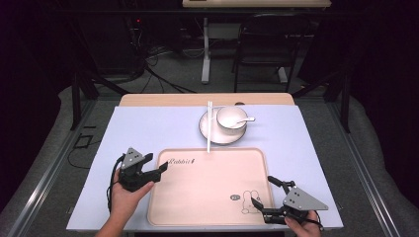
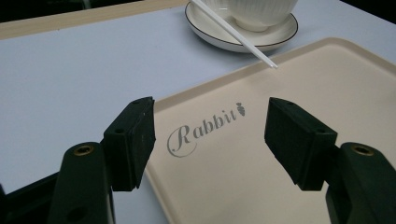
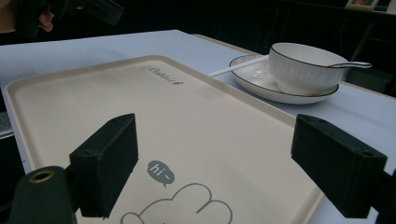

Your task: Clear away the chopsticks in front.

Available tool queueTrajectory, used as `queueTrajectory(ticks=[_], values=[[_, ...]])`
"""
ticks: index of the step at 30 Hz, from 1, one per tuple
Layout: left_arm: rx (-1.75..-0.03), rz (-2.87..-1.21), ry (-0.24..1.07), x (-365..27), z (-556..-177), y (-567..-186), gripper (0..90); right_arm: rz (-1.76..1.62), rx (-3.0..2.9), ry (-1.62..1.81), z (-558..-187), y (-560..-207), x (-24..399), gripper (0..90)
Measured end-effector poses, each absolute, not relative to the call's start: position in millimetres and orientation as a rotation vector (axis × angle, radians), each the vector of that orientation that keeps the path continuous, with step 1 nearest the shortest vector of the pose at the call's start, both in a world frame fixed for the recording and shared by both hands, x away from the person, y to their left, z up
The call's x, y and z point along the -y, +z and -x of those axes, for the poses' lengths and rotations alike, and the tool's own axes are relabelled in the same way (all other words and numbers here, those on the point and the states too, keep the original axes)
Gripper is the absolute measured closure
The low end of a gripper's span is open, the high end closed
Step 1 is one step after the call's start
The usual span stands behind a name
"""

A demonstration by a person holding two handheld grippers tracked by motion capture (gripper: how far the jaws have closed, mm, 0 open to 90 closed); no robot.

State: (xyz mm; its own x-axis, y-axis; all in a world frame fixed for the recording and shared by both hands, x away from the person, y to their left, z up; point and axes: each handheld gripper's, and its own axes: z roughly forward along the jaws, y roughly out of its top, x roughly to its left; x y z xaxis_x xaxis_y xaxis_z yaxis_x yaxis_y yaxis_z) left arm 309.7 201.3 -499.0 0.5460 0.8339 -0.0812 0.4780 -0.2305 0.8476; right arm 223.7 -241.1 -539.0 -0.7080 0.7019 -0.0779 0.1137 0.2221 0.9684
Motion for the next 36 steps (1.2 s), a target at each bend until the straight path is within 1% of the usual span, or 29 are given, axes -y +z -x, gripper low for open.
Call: queueTrajectory(ticks=[6,14,26,36], values=[[-1.054,-1.919,0.486,-192.1,-318.3,-490.2,34.5,-0.744,-1.995,1.508,-223.3,-539.0,240.1,14.4],[-1.041,-1.931,0.454,-181.7,-330.0,-477.0,35.1,-0.743,-1.992,1.506,-222.2,-538.4,240.5,14.5],[-1.020,-1.949,0.443,-162.9,-347.7,-462.2,35.4,-0.740,-1.994,1.500,-221.3,-538.2,240.7,14.5],[-1.056,-1.942,0.393,-152.1,-369.6,-454.3,35.5,-0.739,-1.995,1.501,-220.7,-538.1,240.7,14.5]])
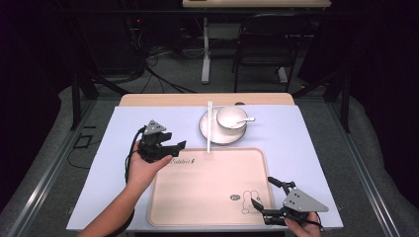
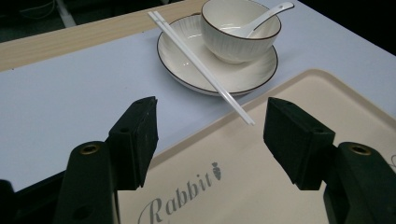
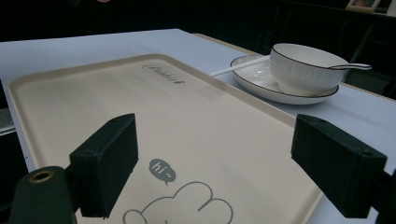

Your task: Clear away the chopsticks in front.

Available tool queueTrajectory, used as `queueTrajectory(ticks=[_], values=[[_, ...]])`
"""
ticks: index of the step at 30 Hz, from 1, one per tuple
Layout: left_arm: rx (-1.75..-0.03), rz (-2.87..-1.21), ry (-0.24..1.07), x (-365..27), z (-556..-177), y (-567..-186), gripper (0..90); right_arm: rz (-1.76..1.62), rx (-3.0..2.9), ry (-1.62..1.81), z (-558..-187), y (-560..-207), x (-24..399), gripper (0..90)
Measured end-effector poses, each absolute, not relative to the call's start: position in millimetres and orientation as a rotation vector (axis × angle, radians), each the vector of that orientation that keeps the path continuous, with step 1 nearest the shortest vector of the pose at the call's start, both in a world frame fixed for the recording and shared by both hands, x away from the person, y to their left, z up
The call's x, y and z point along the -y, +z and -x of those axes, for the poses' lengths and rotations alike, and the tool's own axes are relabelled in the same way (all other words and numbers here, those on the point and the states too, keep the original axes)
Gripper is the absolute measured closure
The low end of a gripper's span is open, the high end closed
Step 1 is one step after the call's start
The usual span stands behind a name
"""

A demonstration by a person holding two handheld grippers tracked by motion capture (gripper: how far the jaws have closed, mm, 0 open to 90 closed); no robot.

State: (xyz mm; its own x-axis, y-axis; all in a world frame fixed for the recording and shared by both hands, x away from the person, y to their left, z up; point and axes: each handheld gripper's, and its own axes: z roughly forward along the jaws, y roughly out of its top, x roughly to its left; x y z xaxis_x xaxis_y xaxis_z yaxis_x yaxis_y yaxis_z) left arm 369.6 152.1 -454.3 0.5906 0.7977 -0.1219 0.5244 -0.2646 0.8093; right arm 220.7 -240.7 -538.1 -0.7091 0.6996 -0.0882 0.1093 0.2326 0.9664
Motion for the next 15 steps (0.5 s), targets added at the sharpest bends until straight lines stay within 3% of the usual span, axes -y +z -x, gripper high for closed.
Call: queueTrajectory(ticks=[15], values=[[-1.088,-1.937,0.370,-141.9,-398.3,-444.6,35.5,-0.739,-1.999,1.501,-220.2,-538.1,240.8,14.5]])
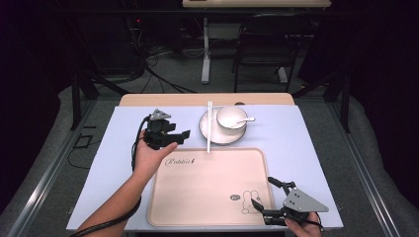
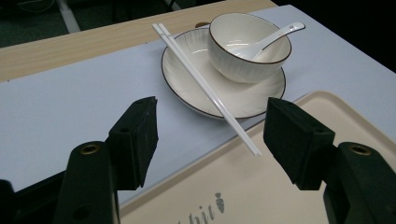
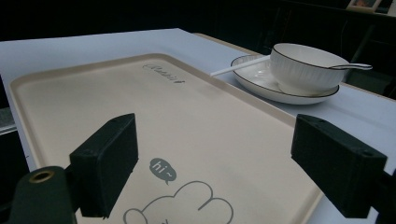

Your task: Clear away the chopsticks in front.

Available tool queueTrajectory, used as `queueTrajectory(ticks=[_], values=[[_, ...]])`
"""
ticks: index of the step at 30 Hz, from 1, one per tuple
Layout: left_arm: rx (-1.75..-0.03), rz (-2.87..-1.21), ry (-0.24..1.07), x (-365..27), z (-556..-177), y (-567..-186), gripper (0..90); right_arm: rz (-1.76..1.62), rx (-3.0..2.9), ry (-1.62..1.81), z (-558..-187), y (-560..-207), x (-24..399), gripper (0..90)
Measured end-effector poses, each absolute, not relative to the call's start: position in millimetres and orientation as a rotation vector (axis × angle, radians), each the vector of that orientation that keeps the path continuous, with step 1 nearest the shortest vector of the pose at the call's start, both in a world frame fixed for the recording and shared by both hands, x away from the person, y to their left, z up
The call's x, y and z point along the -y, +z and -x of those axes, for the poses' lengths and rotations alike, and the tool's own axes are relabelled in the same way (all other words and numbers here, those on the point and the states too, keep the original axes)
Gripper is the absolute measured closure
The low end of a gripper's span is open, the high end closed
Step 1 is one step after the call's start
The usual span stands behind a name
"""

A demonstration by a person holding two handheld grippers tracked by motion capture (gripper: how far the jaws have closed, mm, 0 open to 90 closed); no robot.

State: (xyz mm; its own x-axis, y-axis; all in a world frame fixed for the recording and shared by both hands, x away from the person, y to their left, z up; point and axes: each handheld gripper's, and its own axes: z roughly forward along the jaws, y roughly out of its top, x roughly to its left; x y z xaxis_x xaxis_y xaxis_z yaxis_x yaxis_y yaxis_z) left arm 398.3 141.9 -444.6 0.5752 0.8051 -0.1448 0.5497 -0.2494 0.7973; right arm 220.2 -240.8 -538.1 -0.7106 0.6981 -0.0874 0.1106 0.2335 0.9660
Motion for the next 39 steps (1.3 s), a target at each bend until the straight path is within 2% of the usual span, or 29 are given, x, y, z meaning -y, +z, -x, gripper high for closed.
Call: queueTrajectory(ticks=[21,39], values=[[-1.188,-1.866,0.291,-130.6,-436.8,-450.5,36.6,-0.736,-1.999,1.498,-219.8,-538.0,241.1,14.5],[-1.268,-1.866,0.272,-108.8,-465.7,-464.1,43.1,-0.734,-1.999,1.495,-219.7,-538.0,241.5,14.5]])
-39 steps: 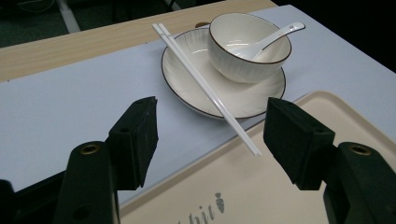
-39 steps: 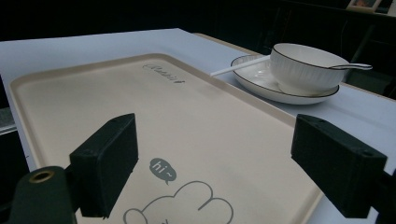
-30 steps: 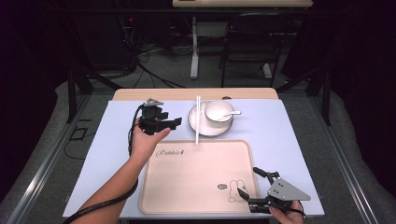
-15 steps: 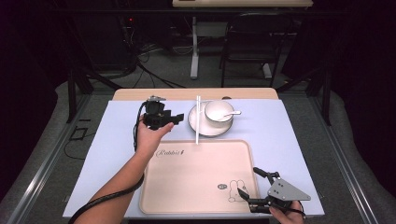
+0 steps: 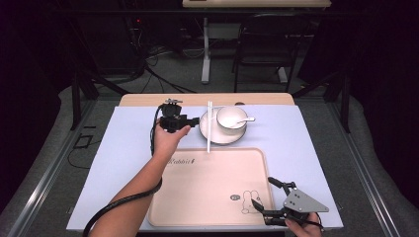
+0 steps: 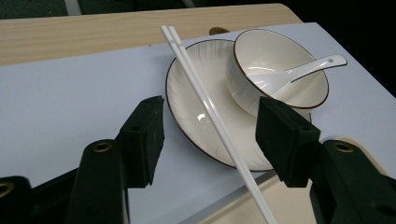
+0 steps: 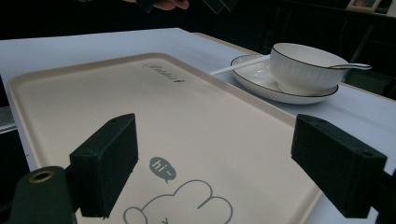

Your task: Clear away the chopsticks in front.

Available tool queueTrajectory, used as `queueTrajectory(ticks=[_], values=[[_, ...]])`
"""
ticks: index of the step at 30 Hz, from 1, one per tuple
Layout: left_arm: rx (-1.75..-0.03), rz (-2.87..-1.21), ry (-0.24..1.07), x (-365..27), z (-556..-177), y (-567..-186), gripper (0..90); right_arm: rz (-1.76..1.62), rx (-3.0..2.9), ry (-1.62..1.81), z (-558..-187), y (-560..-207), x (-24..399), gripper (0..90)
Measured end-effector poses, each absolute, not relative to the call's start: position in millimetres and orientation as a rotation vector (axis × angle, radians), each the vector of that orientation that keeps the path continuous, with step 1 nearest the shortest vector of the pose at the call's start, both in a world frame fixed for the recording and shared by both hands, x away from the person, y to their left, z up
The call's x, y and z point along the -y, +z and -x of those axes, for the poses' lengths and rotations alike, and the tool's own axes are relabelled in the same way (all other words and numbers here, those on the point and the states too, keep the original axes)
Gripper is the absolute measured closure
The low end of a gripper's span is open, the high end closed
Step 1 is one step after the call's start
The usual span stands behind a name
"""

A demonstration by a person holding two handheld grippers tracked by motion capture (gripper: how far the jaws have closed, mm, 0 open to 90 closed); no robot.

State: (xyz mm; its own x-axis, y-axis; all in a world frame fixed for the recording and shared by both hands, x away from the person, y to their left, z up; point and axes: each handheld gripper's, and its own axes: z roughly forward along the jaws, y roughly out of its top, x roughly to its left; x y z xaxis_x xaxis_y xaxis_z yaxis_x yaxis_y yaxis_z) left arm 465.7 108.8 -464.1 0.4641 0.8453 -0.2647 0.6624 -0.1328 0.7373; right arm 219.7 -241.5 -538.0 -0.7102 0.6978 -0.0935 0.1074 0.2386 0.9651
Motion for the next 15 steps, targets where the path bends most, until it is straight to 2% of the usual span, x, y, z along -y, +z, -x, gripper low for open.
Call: queueTrajectory(ticks=[15], values=[[-1.298,-1.891,0.280,-92.9,-484.3,-470.4,46.8,-0.738,-1.994,1.498,-220.4,-537.9,242.6,14.5]])
